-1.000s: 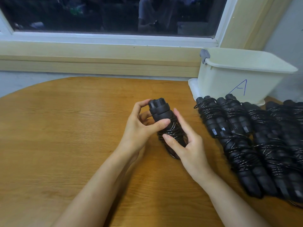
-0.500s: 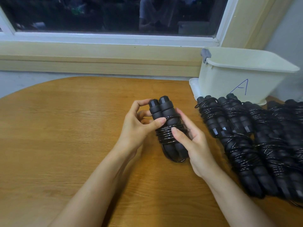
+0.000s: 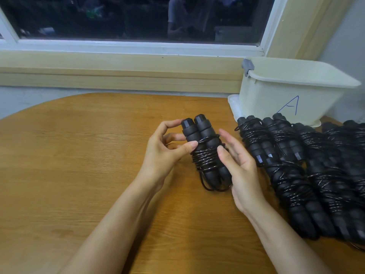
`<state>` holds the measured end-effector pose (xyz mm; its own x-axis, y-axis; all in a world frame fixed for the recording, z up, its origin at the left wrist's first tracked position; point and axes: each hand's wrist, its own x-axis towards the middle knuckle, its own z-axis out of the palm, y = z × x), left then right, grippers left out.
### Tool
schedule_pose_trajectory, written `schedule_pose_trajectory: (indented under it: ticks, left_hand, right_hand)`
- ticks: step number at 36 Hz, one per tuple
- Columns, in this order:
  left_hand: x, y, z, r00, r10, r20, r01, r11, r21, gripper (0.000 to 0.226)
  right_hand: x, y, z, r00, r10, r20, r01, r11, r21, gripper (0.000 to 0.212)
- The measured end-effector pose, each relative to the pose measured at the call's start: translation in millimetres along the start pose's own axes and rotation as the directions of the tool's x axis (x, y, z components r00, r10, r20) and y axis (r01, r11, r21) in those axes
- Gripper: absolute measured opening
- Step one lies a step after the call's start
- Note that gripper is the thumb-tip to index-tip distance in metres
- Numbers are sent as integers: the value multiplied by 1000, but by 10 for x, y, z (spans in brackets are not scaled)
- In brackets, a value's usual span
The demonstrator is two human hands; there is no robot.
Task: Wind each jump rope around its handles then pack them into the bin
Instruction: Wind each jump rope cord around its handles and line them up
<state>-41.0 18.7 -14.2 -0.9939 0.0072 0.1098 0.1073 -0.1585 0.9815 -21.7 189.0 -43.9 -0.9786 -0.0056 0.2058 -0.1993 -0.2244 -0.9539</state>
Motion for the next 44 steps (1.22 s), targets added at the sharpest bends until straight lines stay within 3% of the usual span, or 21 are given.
schedule_pose_trajectory:
  ticks: [4, 7, 10, 13, 17, 20, 23, 25, 28, 37, 44]
  left_hand:
    - [-30, -24, 55, 999, 28, -33, -28, 1000, 7, 54]
    - [-43, -20, 84, 999, 30, -43, -30, 999, -9, 53]
    - [-49, -22, 91, 997, 35, -64, -36, 999, -20, 52]
    - [-63, -38, 107, 995, 44, -91, -46, 999, -12, 53]
    - [-67, -54, 119, 991, 48, -128, -49, 999, -6, 51]
    - [-64, -56, 114, 989, 47, -140, -48, 999, -7, 50]
    - [-73, -71, 120, 989, 42, -139, -43, 999, -5, 52]
    - [-80, -80, 126, 990, 42, -131, -42, 999, 4, 53]
    - [-81, -82, 131, 992, 51, -119, -47, 998, 33, 52]
    - [-69, -65, 92, 998, 70, 7, -70, 993, 92, 62]
    - [-59, -52, 67, 987, 59, 147, -69, 996, 60, 60]
  right_hand:
    - [-12, 73, 16, 978, -189, -85, 161, 951, -264, 37]
    - [-6, 107, 9, 929, -365, -60, 290, 819, -496, 36]
    - [-2, 124, 10, 899, -438, -10, 344, 719, -603, 35]
    - [-14, 136, 24, 883, -467, 52, 361, 603, -712, 43]
    - [-35, 141, 67, 890, -421, 174, 336, 348, -875, 85]
    - [-9, 139, 80, 887, -411, 211, 302, 170, -938, 103]
    - [10, 142, 63, 863, -431, 262, 306, 33, -952, 98]
    - [6, 142, 57, 860, -427, 281, 310, -3, -951, 88]
    - [-10, 147, 62, 866, -416, 278, 316, 24, -948, 76]
    - [-20, 145, 27, 848, -502, 170, 320, 229, -919, 73]
    - [12, 183, -12, 887, -456, 76, 353, 561, -748, 73]
